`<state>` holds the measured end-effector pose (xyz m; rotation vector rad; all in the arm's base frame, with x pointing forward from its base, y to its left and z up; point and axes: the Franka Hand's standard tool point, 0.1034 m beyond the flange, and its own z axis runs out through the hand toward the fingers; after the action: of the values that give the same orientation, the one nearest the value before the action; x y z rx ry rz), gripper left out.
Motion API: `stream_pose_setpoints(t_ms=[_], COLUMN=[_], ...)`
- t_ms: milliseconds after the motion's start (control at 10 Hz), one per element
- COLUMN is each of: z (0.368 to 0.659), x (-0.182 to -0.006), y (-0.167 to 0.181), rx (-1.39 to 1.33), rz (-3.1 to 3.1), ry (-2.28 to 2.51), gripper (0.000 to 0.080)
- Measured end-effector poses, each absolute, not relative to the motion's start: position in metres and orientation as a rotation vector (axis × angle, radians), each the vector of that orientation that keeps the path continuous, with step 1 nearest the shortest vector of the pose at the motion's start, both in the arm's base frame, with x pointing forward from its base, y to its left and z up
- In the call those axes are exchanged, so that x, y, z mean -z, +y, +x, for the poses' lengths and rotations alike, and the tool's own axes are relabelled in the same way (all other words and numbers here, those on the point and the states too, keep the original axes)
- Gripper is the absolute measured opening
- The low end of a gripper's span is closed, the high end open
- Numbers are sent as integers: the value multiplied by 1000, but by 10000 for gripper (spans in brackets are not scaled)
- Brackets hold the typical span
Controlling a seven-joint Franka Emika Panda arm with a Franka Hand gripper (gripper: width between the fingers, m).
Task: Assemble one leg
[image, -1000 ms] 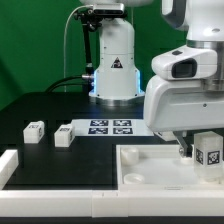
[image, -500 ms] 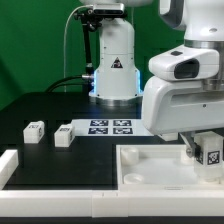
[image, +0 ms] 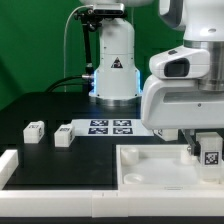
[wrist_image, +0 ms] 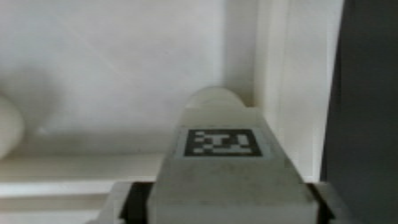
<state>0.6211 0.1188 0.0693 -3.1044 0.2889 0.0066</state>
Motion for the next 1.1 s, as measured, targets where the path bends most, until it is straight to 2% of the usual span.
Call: stream_pose_setpoints(t_ms=[700,900,1000,1100], z=[620,620,620,620], x=[-69,-69,-69,-69], y=[125,125,125,125], rx=[-3,-12,-13,-13], rz=[-2667,-2642,-2671,-2686], ry=[1645,1671,1622,1597], gripper=[293,293,356,562])
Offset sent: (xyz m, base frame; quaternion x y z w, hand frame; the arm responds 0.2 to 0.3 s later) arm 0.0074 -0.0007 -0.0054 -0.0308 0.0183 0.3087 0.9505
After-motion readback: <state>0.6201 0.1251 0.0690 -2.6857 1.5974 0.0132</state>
